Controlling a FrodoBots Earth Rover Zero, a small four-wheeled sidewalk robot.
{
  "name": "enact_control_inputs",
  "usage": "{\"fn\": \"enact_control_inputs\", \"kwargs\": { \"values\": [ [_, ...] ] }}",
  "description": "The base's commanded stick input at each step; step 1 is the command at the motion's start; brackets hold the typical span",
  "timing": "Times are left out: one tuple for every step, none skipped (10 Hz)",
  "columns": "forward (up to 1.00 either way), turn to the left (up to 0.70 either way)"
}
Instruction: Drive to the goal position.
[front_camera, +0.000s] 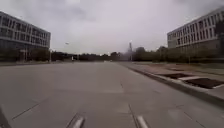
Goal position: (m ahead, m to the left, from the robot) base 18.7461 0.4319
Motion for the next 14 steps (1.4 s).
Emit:
{"fn": "enact_control_inputs", "kwargs": {
  "values": [
    [0.7, 0.0],
    [0.7, 0.0],
    [0.7, 0.0],
    [0.7, 0.0],
    [0.7, 0.0],
    [0.7, 0.0],
    [0.7, 0.0],
    [0.7, 0.0],
    [0.7, 0.0],
    [0.7, 0.0],
    [0.7, 0.0],
    [0.7, 0.0],
    [0.7, 0.0],
    [0.7, 0.0]
  ]
}}
